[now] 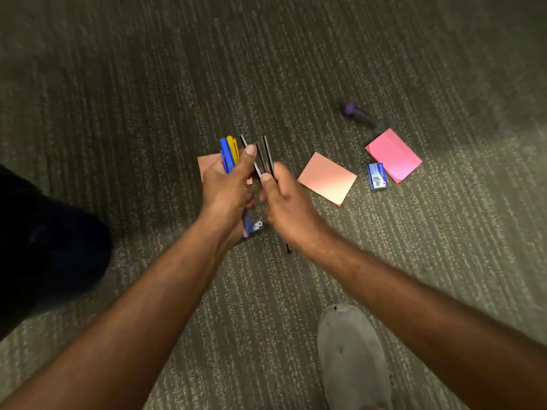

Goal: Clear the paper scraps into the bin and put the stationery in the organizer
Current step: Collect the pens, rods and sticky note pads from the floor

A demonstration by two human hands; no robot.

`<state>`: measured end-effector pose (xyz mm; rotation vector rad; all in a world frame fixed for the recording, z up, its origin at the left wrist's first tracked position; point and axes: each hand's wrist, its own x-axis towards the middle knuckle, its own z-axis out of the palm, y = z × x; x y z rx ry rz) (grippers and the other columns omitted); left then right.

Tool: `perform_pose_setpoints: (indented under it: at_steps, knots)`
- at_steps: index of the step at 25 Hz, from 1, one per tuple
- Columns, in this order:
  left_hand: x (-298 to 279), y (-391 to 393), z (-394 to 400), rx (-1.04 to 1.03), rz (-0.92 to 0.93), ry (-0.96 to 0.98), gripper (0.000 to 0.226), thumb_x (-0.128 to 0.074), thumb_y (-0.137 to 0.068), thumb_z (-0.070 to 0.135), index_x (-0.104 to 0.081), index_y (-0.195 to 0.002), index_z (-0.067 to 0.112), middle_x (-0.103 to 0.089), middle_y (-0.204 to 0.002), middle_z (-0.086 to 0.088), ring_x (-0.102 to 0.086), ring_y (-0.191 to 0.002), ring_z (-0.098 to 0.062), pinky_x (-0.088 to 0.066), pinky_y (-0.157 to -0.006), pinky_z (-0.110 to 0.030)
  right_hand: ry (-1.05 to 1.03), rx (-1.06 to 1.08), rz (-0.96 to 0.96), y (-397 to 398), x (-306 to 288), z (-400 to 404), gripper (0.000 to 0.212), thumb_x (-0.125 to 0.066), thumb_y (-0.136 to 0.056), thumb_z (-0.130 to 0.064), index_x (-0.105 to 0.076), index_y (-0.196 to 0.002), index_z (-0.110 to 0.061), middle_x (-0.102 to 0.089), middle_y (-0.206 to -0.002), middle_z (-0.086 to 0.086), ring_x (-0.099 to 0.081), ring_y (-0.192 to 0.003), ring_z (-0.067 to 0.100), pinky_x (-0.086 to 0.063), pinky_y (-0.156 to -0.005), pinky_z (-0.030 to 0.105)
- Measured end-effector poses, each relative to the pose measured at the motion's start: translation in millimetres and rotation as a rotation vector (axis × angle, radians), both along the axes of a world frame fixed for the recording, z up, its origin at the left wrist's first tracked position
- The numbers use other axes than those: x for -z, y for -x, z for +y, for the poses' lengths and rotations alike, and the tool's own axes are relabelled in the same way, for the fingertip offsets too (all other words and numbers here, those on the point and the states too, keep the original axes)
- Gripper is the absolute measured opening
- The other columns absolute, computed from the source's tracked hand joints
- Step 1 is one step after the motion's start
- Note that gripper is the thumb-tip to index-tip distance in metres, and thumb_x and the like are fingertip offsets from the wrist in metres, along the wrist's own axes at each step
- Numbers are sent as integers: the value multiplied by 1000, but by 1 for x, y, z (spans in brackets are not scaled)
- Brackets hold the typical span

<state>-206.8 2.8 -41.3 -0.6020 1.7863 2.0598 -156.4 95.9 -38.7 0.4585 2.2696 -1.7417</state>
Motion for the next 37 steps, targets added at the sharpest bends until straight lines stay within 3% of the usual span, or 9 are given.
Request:
perform_pose_setpoints:
  at_steps: [5,7,10,12,16,21,26,30,37]
  knots:
    - [9,-18,23,116,-136,-227,31,-82,-78,32,-62,-87,11,-64,-70,-9,-63,-62,-20,-54,-59,-28,-182,39,-38,-10,7,7,33,-34,-106,-27,-51,-133,-22,-55,-115,-1,-56,-90,0,-53,-86,30]
    - [14,-18,28,108,-156,-250,17,-78,-86,16,-63,-92,11,-67,-69,-4,-67,-63,-17,-56,-59,-25,-197,-16,-76,-16,8,13,36,-34,-106,-24,-50,-138,-22,-43,-111,-3,-51,-84,-1,-50,-75,11]
    - [21,-18,38,50,-143,-116,15,-70,-94,17,-57,-88,14,-58,-57,6,-58,-53,-9,-50,-50,-21,-127,29,-118,-25,9,20,25,-39,-105,-15,-60,-118,-16,-44,-106,-1,-56,-78,5,-51,-58,10]
    - [24,-17,45,9,-144,-55,24,-67,-96,26,-53,-80,17,-52,-53,6,-54,-46,-9,-47,-47,-23,-107,110,-62,-29,6,25,28,-47,-103,-13,-67,-121,-21,-56,-107,-1,-65,-82,10,-58,-69,20]
    - [29,-7,43,-56,-142,33,33,-61,-98,41,-53,-83,14,-52,-53,1,-55,-45,-17,-49,-48,-29,-39,192,31,-29,3,49,19,-61,-98,-19,-73,-111,-26,-69,-86,-21,-63,-75,-13,-46,-62,5]
    - [26,11,19,1,-116,76,37,-73,-89,46,-45,-79,23,-40,-47,7,-32,-35,-11,-28,-37,-19,-356,320,47,-4,21,128,16,-57,-101,-18,-69,-109,-26,-64,-117,-6,-57,-89,-6,-42,-62,-1]
    - [30,33,-9,148,1,489,14,-77,-84,28,-65,-88,21,-53,-63,5,-46,-48,-13,-35,-45,-22,-750,363,-25,13,47,202,36,-62,-97,-13,-59,-132,-19,-50,-136,6,-52,-120,18,-48,-102,30]
    - [39,50,-36,535,195,1144,47,-78,-83,37,-63,-123,19,-63,-114,-14,-61,-97,-37,-48,-78,-40,-862,235,-240,20,59,221,64,-69,-89,-20,-45,-148,-16,-45,-142,14,-37,-132,33,-40,-106,43]
    - [52,72,-46,816,180,1276,79,-85,-76,40,-46,-144,28,-43,-144,-14,-54,-122,-39,-45,-98,-45,-820,285,-345,35,53,230,75,-82,-79,-23,-50,-146,-13,-40,-141,15,-39,-133,35,-42,-105,36]
